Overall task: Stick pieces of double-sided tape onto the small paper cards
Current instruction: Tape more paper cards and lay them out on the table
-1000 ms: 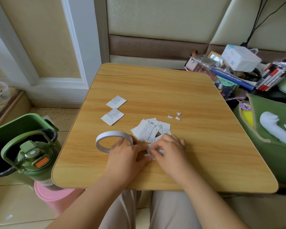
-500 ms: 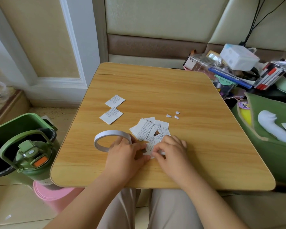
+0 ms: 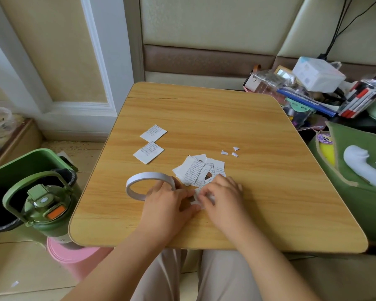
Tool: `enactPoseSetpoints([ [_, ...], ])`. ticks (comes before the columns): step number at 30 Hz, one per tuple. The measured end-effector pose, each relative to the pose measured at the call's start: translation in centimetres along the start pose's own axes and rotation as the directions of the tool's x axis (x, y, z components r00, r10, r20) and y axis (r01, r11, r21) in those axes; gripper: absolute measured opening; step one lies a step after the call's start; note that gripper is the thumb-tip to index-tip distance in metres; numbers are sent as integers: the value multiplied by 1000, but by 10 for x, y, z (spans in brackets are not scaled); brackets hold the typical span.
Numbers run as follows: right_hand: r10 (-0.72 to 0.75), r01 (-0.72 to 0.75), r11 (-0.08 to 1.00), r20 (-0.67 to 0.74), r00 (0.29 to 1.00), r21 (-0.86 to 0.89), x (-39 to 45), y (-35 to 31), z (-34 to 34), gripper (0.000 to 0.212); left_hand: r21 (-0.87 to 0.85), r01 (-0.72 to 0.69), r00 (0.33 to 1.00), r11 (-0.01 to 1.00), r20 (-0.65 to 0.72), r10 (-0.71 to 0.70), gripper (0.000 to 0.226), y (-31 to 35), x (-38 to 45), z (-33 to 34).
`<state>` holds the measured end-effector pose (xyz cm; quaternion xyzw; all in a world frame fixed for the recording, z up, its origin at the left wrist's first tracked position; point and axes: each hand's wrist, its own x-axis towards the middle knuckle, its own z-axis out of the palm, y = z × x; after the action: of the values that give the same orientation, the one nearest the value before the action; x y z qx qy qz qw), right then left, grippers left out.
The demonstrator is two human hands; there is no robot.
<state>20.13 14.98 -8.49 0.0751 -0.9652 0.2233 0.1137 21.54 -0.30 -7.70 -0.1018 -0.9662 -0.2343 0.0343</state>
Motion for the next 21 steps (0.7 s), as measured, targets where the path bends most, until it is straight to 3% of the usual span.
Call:
enactPoseSetpoints([
  [2,-34,34,999,-8,999,14,-3,-5,6,7,8,-19,999,1000,-27,19,47,-2,1,2],
  [7,141,-146,988,-92,986,-49,2,9,-3,12,26,1,1000,1000,13,-1,44,-3,0,1],
  [11,-35,35,999,-15,999,6,-1,-1,6,6,8,-20,1000,1000,-20,20,47,-2,2,2],
  [15,51,-53,998,-49,997,-33,7,4,0,9,19,-4,1000,1000,-4,4,42,-2,0,0],
  [21,-55,55,998,13,998,10,3,-1,4,6,-13,-46,996,999,-82,45,42,-3,1,3],
])
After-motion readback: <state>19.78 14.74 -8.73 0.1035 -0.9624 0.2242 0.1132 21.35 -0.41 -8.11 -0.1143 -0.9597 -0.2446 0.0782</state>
